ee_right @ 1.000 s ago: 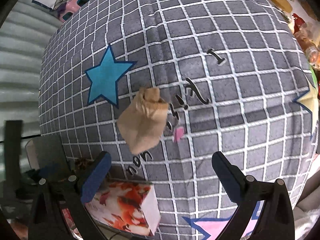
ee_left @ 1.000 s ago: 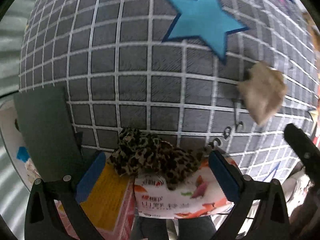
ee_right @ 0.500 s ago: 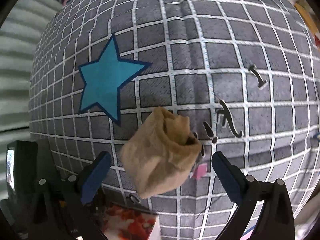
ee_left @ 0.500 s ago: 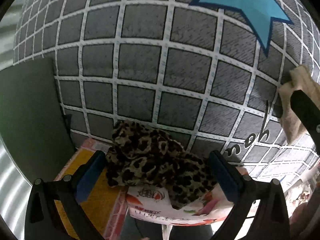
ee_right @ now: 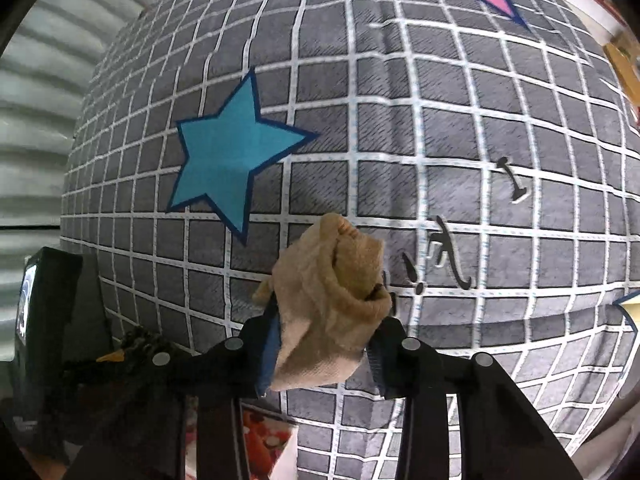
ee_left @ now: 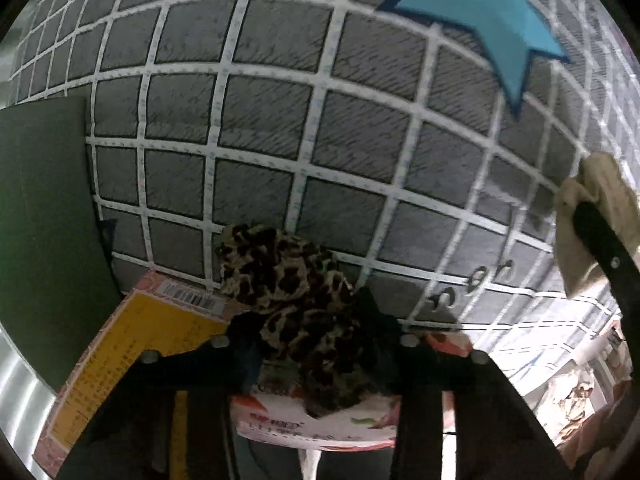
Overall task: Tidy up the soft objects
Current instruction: 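Grasp the leopard-print scrunchie with left tool while right tool grasps the beige knit sock, then lift the leopard scrunchie and beige sock and carry both over the white box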
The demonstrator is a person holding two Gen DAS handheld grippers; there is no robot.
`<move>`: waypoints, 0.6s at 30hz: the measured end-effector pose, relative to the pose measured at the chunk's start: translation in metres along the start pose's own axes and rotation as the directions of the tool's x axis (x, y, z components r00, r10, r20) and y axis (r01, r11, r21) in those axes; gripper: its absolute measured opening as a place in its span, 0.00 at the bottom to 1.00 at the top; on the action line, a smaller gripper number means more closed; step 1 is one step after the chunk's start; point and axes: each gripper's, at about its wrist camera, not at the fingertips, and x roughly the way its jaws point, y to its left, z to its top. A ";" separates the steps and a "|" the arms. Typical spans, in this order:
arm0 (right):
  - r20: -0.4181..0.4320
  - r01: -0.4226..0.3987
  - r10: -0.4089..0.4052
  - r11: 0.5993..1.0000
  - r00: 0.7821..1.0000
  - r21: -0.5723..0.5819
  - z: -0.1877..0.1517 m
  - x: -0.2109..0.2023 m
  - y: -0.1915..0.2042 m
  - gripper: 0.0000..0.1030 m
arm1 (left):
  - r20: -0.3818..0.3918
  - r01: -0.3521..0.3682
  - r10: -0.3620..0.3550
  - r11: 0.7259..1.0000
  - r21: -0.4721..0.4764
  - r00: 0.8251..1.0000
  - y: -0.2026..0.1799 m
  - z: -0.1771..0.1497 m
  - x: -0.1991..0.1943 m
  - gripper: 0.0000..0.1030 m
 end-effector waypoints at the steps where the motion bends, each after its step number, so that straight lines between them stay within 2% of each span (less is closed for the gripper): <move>1: 0.009 -0.005 0.005 1.000 1.000 0.008 -0.002 -0.004 -0.003 0.38 | 0.027 0.008 -0.008 1.000 0.011 1.000 -0.001 -0.005 -0.011 0.42; 3: 0.017 -0.010 0.009 1.000 1.000 0.013 -0.005 -0.012 -0.009 0.38 | 0.094 -0.012 0.007 0.999 0.049 0.996 -0.005 -0.011 -0.021 0.42; 6: 0.026 -0.015 0.014 1.000 1.000 0.016 -0.005 -0.023 -0.017 0.38 | 0.201 -0.077 0.051 0.989 0.126 0.978 -0.019 -0.024 -0.037 0.42; 12: 0.043 -0.025 0.024 0.999 0.999 0.027 -0.019 -0.046 -0.035 0.38 | 0.385 -0.182 0.078 0.953 0.241 0.919 -0.038 -0.059 -0.064 0.42; 14: 0.045 -0.025 0.023 0.999 0.999 0.038 -0.026 -0.050 -0.039 0.38 | 0.421 -0.214 0.086 0.940 0.267 0.903 -0.040 -0.070 -0.071 0.42; 18: 0.049 -0.022 0.019 0.998 0.999 0.063 -0.037 -0.059 -0.046 0.38 | 0.451 -0.248 0.091 0.920 0.303 0.888 -0.045 -0.088 -0.086 0.42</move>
